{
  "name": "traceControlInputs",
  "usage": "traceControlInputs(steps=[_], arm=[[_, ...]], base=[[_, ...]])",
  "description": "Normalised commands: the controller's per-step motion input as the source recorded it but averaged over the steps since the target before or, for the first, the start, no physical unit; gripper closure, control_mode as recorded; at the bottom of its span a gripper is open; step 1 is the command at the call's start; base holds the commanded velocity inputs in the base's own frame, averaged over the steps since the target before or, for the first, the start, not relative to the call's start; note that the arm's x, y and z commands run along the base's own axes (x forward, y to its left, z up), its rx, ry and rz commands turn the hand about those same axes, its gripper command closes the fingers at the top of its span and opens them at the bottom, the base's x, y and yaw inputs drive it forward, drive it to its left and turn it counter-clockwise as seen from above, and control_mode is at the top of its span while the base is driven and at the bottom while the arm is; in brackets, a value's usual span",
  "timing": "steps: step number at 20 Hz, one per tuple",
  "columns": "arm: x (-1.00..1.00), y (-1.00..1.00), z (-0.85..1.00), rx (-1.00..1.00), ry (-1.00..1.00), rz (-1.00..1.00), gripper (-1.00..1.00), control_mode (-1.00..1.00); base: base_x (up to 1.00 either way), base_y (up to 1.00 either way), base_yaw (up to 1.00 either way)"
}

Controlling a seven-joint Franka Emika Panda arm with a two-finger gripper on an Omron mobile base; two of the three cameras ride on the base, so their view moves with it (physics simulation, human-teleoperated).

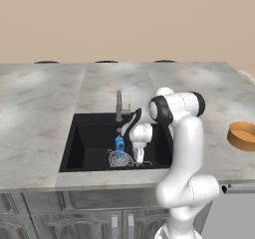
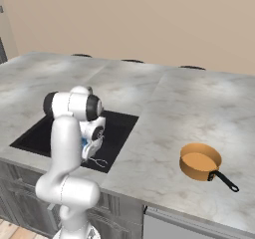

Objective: Pick the strainer and saucepan and place them in the sink. Then turn on the water.

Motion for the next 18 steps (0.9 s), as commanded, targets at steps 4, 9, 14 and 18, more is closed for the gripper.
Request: traceControlInputs(steps=[4, 9, 14, 18], arm=[[0.0, -0.13, 0.6, 0.02, 0.0, -0.02, -1.0, -1.0], [0.0, -0.23, 0.5, 0.03, 0.0, -0.03, -1.0, -1.0], [0.0, -0.35, 0.61, 0.07, 0.0, -0.04, -1.0, -1.0], [-0.01, -0.35, 0.8, 0.05, 0.0, -0.06, -1.0, -1.0]], base=[[0.0, 0.0, 0.0], [0.0, 0.0, 0.0], [0.0, 0.0, 0.0], [0.0, 0.0, 0.0]])
